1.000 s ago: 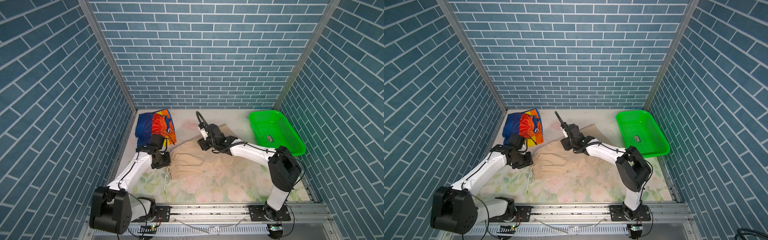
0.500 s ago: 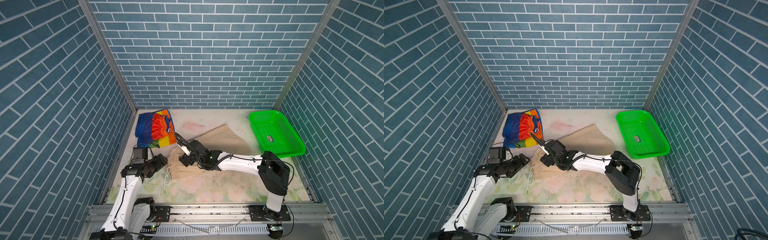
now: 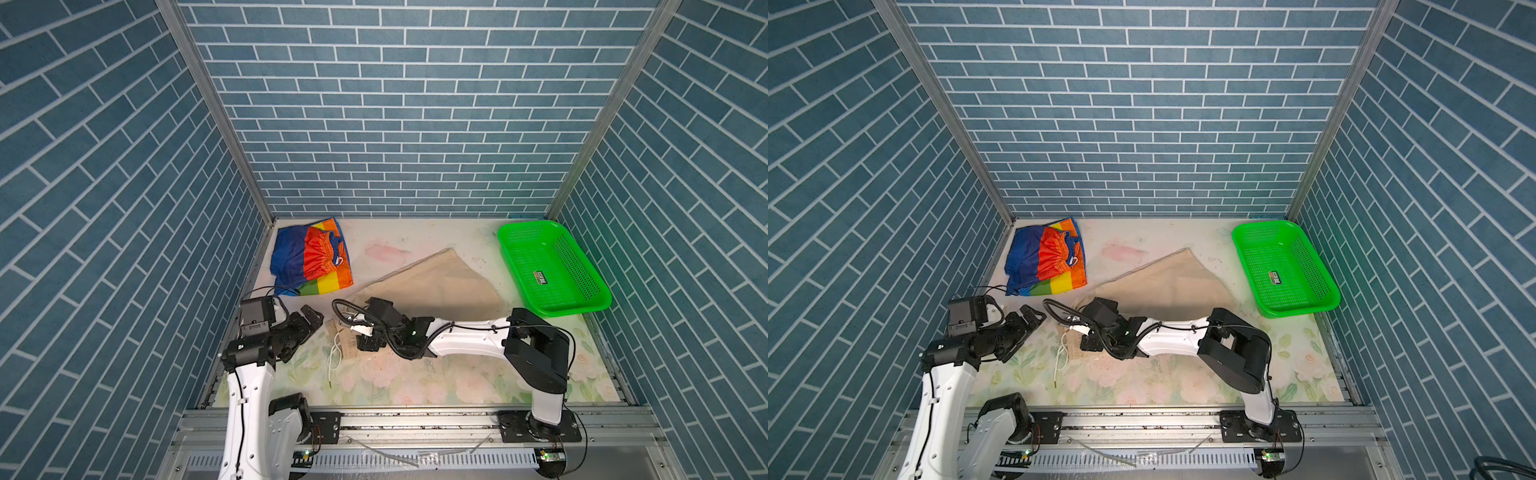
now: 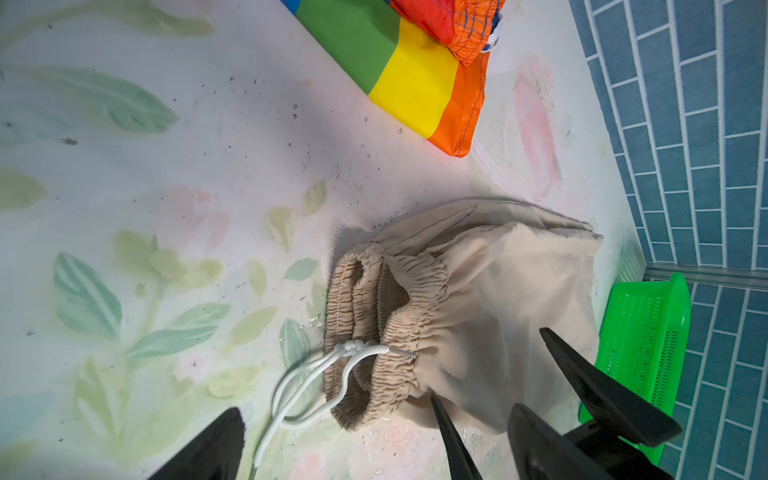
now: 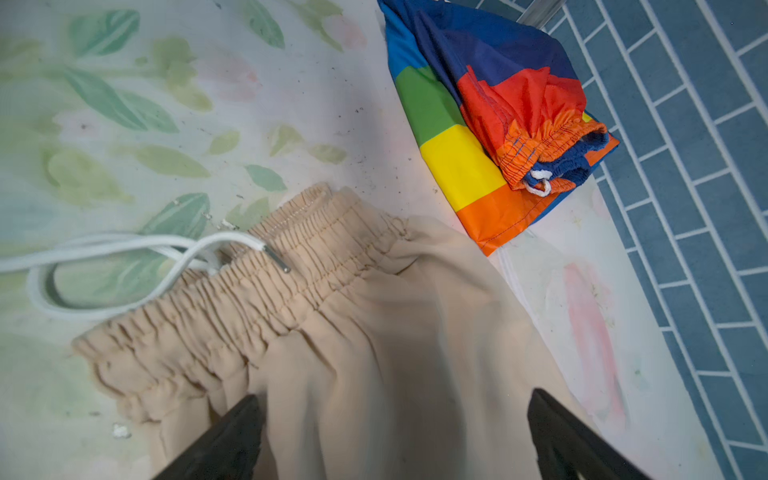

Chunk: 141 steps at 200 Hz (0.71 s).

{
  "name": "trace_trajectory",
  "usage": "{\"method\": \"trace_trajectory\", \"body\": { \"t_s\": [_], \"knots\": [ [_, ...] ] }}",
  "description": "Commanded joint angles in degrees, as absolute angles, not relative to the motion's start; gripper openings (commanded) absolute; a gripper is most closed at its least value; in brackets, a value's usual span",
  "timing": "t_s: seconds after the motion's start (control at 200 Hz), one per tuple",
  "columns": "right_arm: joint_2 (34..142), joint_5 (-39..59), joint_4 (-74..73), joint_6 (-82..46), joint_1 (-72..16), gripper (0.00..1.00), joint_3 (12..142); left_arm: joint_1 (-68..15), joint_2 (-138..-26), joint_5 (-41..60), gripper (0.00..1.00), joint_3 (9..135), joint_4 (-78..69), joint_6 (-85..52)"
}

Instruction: Fold and stack the shorts

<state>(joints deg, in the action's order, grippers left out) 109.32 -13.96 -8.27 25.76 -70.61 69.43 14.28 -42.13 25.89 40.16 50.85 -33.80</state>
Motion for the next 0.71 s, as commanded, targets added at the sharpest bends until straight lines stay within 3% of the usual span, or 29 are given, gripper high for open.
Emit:
{"method": "trace_trajectory", "body": {
  "t_s": [0.0, 0.24, 0.4, 0.7],
  "knots": [
    [110.7, -14.3, -12.8, 35.8, -70.5, 0.99, 68.5, 15.6, -40.5, 26.7, 1.0, 40.5, 55.0, -32.4],
    [111.5, -10.4, -13.9, 39.7, -72.0, 0.99, 69.9, 18.2, -41.1, 26.7, 1.0, 41.2, 58.9, -31.8],
    [112.4, -6.3, -13.0, 40.1, -74.6, 0.99, 70.6, 23.7, -43.8, 33.1, 1.0, 41.2, 57.3, -31.4],
    [112.4, -1.4, -9.3, 30.9, -77.2, 0.99, 70.5, 27.4, -47.2, 37.6, 1.0, 42.3, 55.6, -29.9]
  ]
}}
